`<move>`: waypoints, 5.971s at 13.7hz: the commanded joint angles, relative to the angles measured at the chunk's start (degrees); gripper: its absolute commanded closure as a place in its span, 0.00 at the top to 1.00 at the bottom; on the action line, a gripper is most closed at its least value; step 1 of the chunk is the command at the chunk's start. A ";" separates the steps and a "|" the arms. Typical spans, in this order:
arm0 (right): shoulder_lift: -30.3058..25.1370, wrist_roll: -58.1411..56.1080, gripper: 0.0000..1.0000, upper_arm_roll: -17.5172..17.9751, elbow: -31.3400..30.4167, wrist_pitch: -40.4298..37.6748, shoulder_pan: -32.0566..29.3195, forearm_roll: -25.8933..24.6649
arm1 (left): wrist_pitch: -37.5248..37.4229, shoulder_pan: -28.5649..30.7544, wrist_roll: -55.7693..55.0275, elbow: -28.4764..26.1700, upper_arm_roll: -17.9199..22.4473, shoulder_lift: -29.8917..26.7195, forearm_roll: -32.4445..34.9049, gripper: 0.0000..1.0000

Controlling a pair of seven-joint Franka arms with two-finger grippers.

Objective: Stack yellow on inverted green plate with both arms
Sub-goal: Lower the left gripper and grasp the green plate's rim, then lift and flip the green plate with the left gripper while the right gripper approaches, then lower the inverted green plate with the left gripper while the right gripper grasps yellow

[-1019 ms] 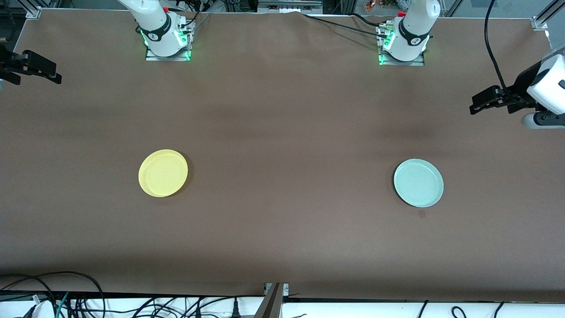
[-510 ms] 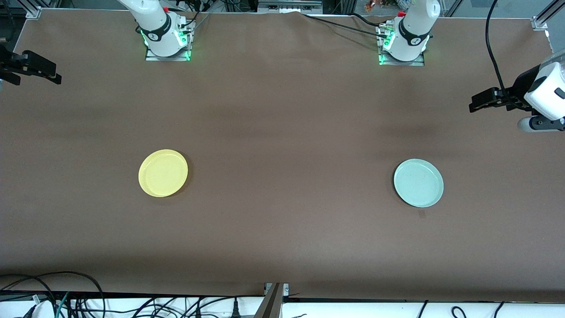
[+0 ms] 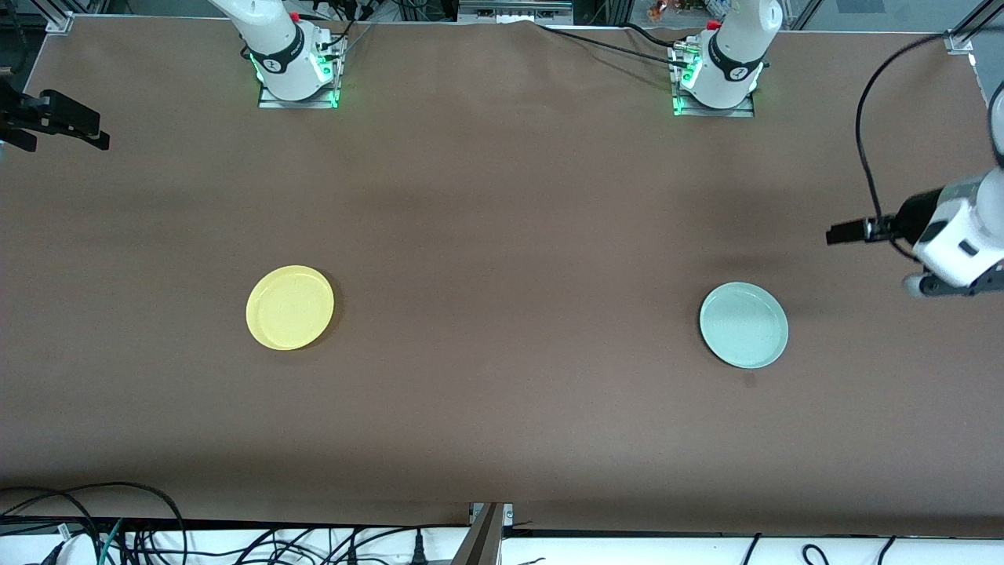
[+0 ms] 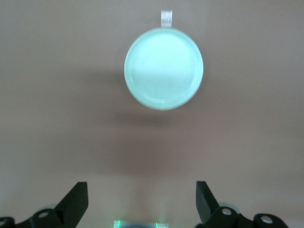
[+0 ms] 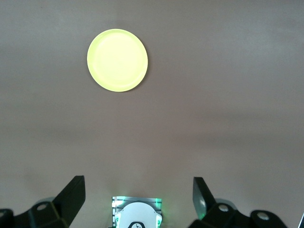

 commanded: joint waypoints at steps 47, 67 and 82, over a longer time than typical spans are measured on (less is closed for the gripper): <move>4.05 0.49 1.00 -0.19 1.13 1.80 -0.76 -2.16 | -0.49 -31.11 11.49 16.22 -2.16 22.47 24.31 0.00; 23.22 0.76 1.00 -1.24 -12.03 26.30 -4.10 10.93 | -11.56 -59.50 -34.76 16.13 0.21 32.84 60.54 0.00; 29.72 0.23 1.00 -0.72 -24.09 51.10 -4.10 18.31 | -10.61 -70.23 -43.03 19.29 6.81 38.11 58.35 0.00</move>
